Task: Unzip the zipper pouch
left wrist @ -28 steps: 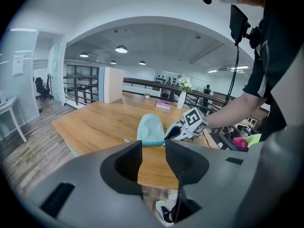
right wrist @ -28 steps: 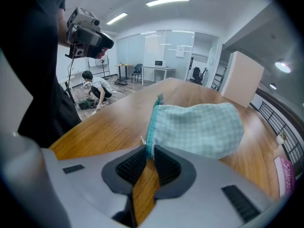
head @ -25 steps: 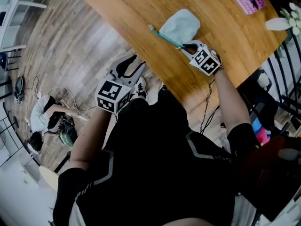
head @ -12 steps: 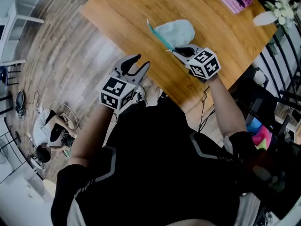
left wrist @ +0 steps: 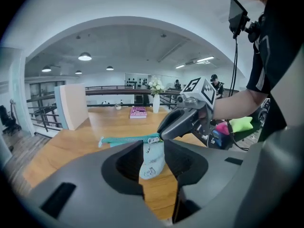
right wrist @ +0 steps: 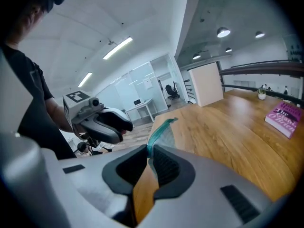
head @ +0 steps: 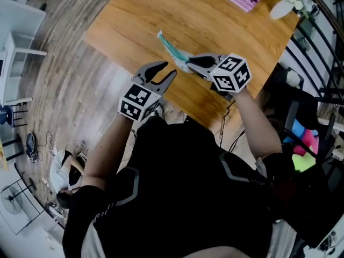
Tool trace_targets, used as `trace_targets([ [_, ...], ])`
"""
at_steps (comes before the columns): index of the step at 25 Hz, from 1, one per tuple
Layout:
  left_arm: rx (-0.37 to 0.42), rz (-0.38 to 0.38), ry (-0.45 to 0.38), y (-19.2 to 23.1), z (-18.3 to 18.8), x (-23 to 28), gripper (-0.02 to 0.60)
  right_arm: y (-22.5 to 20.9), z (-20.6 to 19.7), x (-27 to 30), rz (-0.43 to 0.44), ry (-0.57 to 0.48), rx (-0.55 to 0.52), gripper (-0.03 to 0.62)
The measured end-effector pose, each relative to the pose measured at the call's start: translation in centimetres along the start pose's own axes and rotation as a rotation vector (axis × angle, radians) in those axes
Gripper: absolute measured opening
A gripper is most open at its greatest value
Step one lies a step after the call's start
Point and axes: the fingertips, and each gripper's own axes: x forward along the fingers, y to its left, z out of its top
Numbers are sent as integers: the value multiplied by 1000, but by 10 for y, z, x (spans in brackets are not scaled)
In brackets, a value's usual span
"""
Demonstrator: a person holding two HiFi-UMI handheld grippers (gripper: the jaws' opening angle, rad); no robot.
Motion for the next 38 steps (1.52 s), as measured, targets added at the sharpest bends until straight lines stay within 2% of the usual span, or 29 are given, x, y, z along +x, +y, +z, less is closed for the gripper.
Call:
trace_targets([
  [6, 60, -97, -40, 4, 21, 4, 154, 21, 26, -12, -39, 6, -40, 51],
  [12, 186, -194, -84, 3, 32, -4, 154, 30, 44, -13, -102, -1, -33, 51],
  [19, 243, -267, -118, 4, 38, -10, 153, 40, 53, -7, -152, 7, -51, 51],
  [23, 236, -292, -131, 5, 39, -14, 140, 40, 58, -6, -171, -1, -46, 51],
  [31, 160, -304, -153, 9, 43, -22, 65, 40, 59, -7, -187, -26, -13, 52],
  [38, 115, -369, -162, 1, 40, -22, 54, 44, 63, -8, -163, -55, 23, 51],
])
